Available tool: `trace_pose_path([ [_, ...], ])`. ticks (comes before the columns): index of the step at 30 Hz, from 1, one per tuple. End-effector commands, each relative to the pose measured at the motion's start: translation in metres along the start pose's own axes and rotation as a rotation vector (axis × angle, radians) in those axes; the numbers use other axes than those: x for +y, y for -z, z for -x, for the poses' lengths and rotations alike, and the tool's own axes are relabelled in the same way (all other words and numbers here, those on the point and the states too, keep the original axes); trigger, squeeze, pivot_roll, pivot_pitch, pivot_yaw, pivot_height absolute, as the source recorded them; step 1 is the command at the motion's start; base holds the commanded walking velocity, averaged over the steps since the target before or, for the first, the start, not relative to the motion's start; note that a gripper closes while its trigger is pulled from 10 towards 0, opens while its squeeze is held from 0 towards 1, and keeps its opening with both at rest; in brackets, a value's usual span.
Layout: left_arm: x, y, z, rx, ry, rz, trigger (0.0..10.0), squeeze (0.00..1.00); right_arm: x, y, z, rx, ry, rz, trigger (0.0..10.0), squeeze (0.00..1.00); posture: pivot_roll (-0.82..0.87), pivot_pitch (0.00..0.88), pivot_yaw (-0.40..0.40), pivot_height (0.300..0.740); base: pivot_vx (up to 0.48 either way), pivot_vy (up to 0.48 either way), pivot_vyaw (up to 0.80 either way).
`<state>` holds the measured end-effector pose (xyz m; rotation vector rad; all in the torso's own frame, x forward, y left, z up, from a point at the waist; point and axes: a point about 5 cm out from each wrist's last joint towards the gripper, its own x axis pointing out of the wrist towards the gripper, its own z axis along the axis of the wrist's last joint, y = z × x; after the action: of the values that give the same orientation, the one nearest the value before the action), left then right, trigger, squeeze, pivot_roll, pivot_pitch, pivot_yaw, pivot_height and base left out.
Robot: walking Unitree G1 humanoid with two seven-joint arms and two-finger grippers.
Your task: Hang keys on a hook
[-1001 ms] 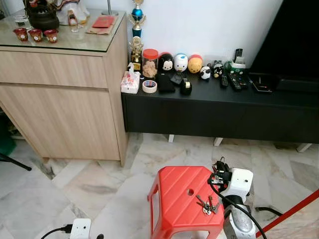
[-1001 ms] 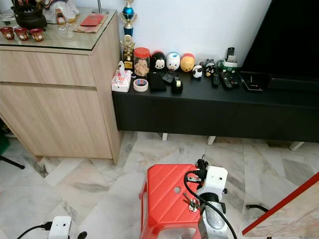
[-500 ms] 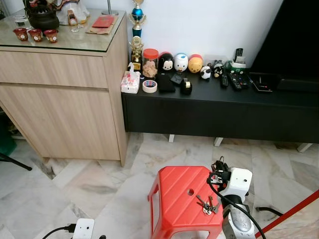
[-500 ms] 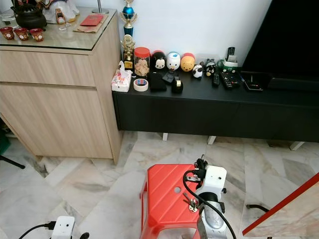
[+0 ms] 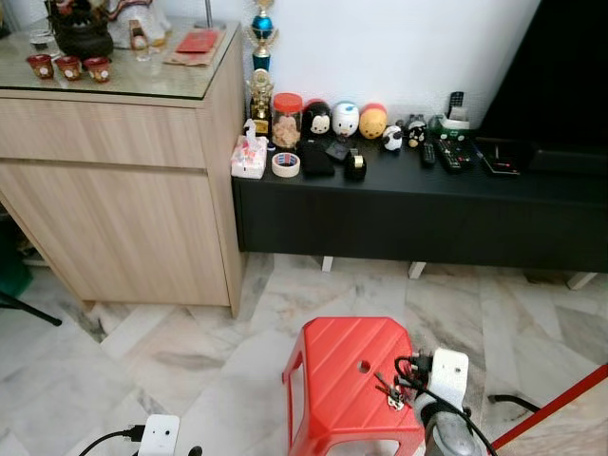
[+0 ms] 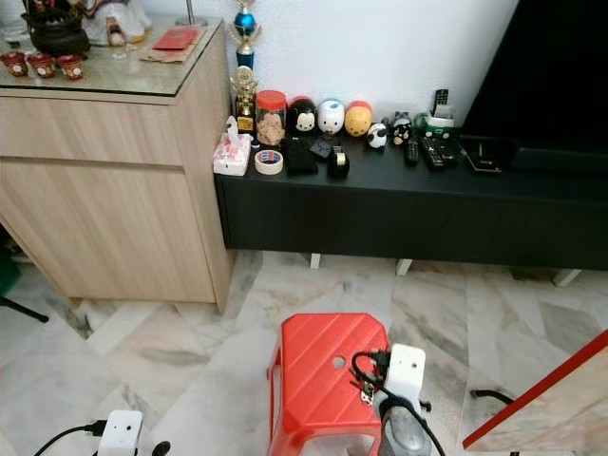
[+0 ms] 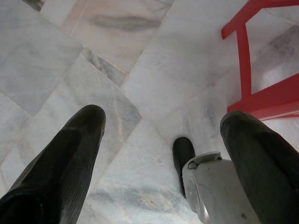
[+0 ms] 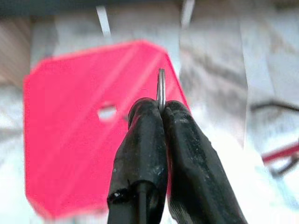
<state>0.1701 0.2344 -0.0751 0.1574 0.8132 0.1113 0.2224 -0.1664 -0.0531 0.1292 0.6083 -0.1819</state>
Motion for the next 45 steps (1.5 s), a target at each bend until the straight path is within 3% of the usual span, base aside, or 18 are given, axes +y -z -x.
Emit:
trace_pose_path([
  [1, -0.001, 0.003, 0.001, 0.013, -0.007, 0.011, 10.0, 0.00, -0.006, 0.001, -0.001, 0.019, 0.024, 0.006, 10.0, 0.00, 0.10, 0.000, -0.098, 0.740, 0.000, 0.000, 0.00],
  [16, -0.008, 0.006, 0.001, 0.026, 0.009, 0.013, 10.0, 0.00, -0.026, 0.058, 0.021, 0.289, 0.067, 0.117, 10.0, 0.00, 0.07, 0.000, -0.091, 0.740, 0.000, 0.000, 0.00],
  [19, -0.008, 0.005, 0.001, 0.025, 0.011, 0.011, 10.0, 0.00, -0.029, 0.065, 0.025, 0.323, 0.085, 0.101, 10.0, 0.00, 0.07, 0.000, -0.090, 0.740, -0.241, 0.000, 0.00],
  [26, 0.000, 0.004, 0.001, 0.022, -0.019, 0.033, 10.0, 0.00, -0.029, 0.070, 0.028, 0.348, 0.089, 0.080, 10.0, 0.00, 0.06, 0.000, -0.088, 0.740, -0.297, 0.000, 0.00],
  [45, -0.007, 0.006, 0.001, 0.029, 0.008, 0.015, 10.0, 0.00, -0.025, 0.069, 0.027, 0.345, 0.073, 0.077, 10.0, 0.00, 0.07, 0.000, -0.087, 0.740, -0.262, 0.000, 0.00],
])
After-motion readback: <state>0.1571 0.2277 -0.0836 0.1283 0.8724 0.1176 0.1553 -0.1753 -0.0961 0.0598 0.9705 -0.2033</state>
